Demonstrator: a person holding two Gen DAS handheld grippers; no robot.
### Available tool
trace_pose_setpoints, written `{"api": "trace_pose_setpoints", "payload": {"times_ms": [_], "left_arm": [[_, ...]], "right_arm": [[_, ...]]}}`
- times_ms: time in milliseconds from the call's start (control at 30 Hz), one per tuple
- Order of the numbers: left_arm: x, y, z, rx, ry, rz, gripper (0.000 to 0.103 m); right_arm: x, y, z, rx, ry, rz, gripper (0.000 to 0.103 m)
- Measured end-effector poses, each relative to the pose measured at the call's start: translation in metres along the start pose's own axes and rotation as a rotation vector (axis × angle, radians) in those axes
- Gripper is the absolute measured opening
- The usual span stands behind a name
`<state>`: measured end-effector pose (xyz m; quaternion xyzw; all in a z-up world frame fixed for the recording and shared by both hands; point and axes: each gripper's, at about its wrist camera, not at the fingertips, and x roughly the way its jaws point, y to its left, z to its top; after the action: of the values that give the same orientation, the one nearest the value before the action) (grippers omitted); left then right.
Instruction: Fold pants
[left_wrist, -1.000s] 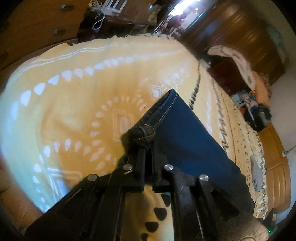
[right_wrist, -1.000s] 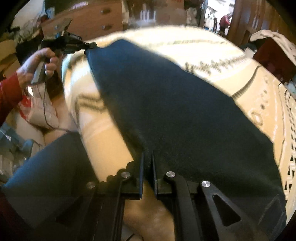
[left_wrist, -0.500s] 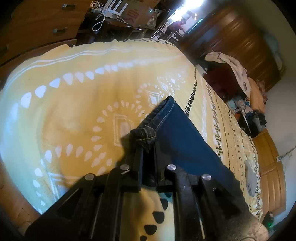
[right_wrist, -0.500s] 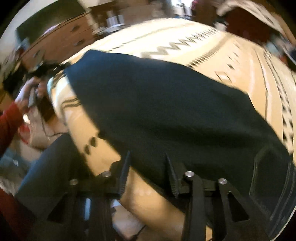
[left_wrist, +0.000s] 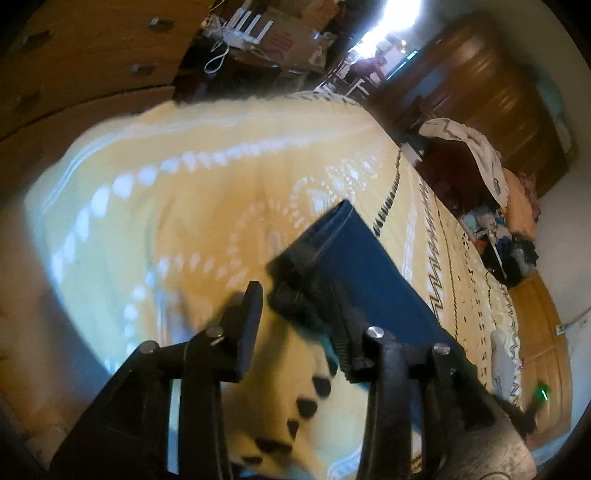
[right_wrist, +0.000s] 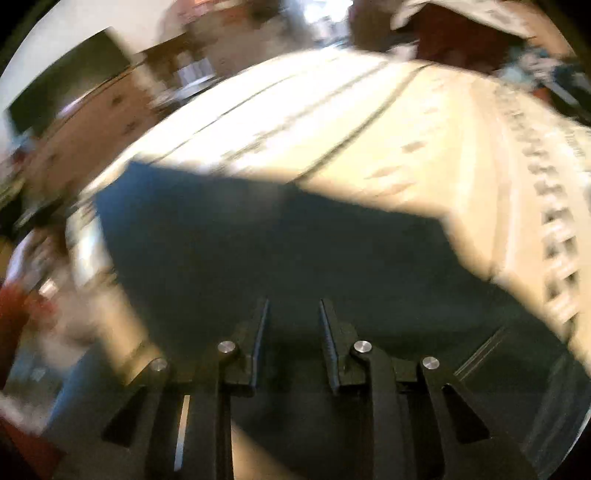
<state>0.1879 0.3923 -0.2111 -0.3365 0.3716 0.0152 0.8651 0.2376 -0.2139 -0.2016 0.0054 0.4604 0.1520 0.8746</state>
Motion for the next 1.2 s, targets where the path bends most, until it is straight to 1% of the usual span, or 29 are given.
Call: {"api": "trace_pose_setpoints", "payload": {"times_ms": [33,67,100,133,167,200,233,300,333,367,400,433,467,567,667,833,933,967,1000,1033,1067,1100,1133,1167,1200], "left_arm": [[0.002,0.001,-0.005,-0.002,0.020,0.003,0.036],[0.003,0.002,-0.010,-0.004,0.035,0.008,0.036],[0.004,0.002,-0.014,-0.005,0.046,0.000,0.036],[0.005,0.000,-0.018,-0.005,0.058,-0.011,0.036],[0.005,-0.002,-0.021,-0.003,0.074,-0.024,0.036],[0.005,-0.004,-0.023,-0.001,0.091,-0.039,0.036],[0.006,-0.008,-0.024,0.004,0.102,-0.055,0.037],[0.008,-0.015,-0.026,0.017,0.129,-0.118,0.038],[0.012,-0.017,-0.026,0.017,0.145,-0.131,0.041],[0.015,-0.018,-0.026,0.015,0.150,-0.125,0.043],[0.018,-0.018,-0.026,0.011,0.152,-0.123,0.045],[0.022,-0.017,-0.026,0.003,0.150,-0.127,0.047],[0.024,-0.016,-0.026,-0.006,0.148,-0.131,0.048],[0.027,-0.015,-0.023,-0.024,0.134,-0.149,0.050],[0.030,-0.021,-0.018,0.002,0.115,-0.132,0.050],[0.039,-0.019,-0.008,-0.035,0.046,-0.106,0.050],[0.047,-0.022,-0.003,-0.020,0.026,-0.084,0.050],[0.050,-0.025,-0.002,-0.004,0.023,-0.066,0.048],[0.051,-0.029,-0.001,0.014,0.021,-0.046,0.044],[0.051,-0.031,-0.001,0.037,0.014,-0.017,0.018],[0.051,-0.037,0.000,0.068,0.008,0.025,0.011],[0.049,-0.043,0.000,0.085,-0.002,0.035,0.009],[0.046,-0.054,0.000,0.123,-0.021,0.052,0.008],[0.039,-0.074,-0.001,0.189,-0.045,0.062,0.008],[0.035,-0.086,-0.002,0.222,-0.059,0.058,0.008]], "right_arm": [[0.015,-0.017,0.010,0.041,0.018,-0.010,0.030],[0.036,-0.035,0.018,0.074,0.059,-0.016,0.030],[0.061,-0.049,0.022,0.097,0.123,-0.024,0.023],[0.085,-0.059,0.020,0.124,0.193,-0.007,0.020],[0.087,-0.061,0.021,0.124,0.145,0.005,0.019],[0.087,-0.058,0.023,0.108,0.131,-0.010,0.019],[0.084,-0.051,0.025,0.082,0.135,-0.041,0.020],[0.071,-0.034,0.023,0.019,0.103,-0.088,0.028],[0.061,-0.023,0.019,-0.006,0.087,-0.084,0.030],[0.049,-0.011,0.013,-0.019,0.066,-0.063,0.037],[0.039,0.000,0.007,-0.019,0.046,-0.048,0.047],[0.031,0.005,0.002,-0.016,0.031,-0.039,0.051],[0.023,0.012,-0.005,-0.011,0.017,-0.030,0.053],[0.001,0.033,-0.026,0.008,-0.005,-0.002,0.053],[-0.009,0.046,-0.037,0.011,-0.001,0.016,0.053],[-0.017,0.078,-0.041,-0.048,-0.002,0.052,0.053],[-0.015,0.092,-0.036,-0.068,-0.011,0.069,0.053],[-0.015,0.095,-0.034,-0.069,-0.014,0.075,0.053],[-0.015,0.099,-0.032,-0.069,-0.018,0.080,0.053],[-0.016,0.102,-0.031,-0.068,-0.023,0.084,0.053],[-0.019,0.104,-0.031,-0.066,-0.035,0.082,0.053],[-0.022,0.105,-0.031,-0.064,-0.046,0.075,0.053],[-0.026,0.102,-0.029,-0.058,-0.059,0.063,0.053],[-0.031,0.099,-0.029,-0.046,-0.075,0.049,0.053],[-0.037,0.095,-0.029,-0.029,-0.088,0.034,0.053]]}}
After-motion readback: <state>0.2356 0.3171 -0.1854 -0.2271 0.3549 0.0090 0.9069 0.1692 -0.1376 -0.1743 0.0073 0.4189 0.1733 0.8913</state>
